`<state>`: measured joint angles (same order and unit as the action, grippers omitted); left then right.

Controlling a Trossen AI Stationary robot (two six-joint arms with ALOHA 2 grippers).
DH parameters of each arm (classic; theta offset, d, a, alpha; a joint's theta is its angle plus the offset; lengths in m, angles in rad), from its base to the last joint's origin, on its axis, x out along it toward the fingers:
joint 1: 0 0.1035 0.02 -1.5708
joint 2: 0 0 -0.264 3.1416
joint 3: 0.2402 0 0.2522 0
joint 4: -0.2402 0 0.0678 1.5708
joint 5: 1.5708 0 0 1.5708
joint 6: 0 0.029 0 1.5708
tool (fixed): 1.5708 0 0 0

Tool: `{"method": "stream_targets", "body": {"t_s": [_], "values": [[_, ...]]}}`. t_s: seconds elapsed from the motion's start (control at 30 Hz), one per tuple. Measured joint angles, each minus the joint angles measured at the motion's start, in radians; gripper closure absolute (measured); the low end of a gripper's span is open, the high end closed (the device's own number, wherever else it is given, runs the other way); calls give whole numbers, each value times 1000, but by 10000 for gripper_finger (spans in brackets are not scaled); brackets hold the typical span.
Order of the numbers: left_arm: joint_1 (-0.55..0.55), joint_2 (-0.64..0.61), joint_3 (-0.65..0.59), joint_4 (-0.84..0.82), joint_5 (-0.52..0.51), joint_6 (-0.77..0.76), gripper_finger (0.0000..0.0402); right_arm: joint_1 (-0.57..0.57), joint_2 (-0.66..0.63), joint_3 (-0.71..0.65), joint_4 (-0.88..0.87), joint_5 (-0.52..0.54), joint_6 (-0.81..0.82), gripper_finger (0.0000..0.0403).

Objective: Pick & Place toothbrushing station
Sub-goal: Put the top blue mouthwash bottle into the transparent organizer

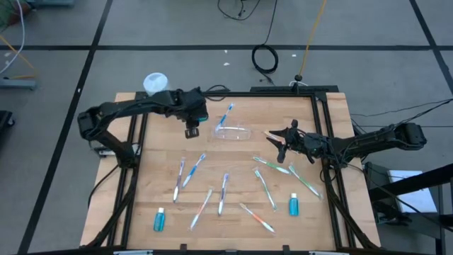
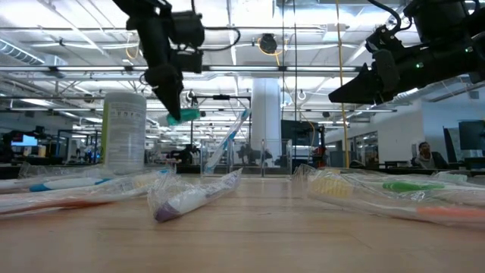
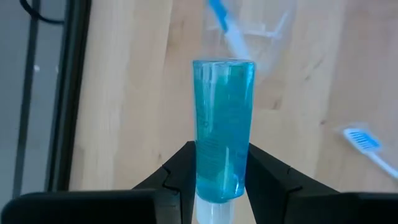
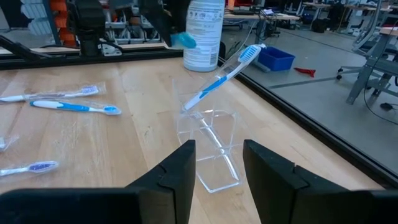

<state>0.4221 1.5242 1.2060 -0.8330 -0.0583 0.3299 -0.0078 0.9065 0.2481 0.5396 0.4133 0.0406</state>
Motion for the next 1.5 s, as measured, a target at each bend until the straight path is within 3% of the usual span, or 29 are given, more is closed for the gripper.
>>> {"method": "stream_targets", "body": {"t_s": [0.3,0.43,0.57,0.7,0.8,0.93,1.07,1.37,1.5], "values": [[-164,-20,1,85,-176,19,289,0,0,0,2,0,0,273],[-240,-18,1,137,-325,105,289,0,0,0,2,0,0,273],[-333,-15,1,244,-509,295,289,0,0,0,6,0,0,273],[-402,30,2,413,-613,514,289,0,0,0,10,0,0,273],[-428,84,2,518,-663,679,289,1,0,0,10,0,0,273],[-453,164,2,635,-813,908,289,1,0,0,9,0,0,273],[-474,219,1,723,-936,1027,289,1,0,0,9,0,0,273],[-523,237,1,888,-831,1025,289,0,9,0,176,-4,263,273],[-538,237,2,1015,-787,1081,289,0,58,0,281,-63,357,273]]}}
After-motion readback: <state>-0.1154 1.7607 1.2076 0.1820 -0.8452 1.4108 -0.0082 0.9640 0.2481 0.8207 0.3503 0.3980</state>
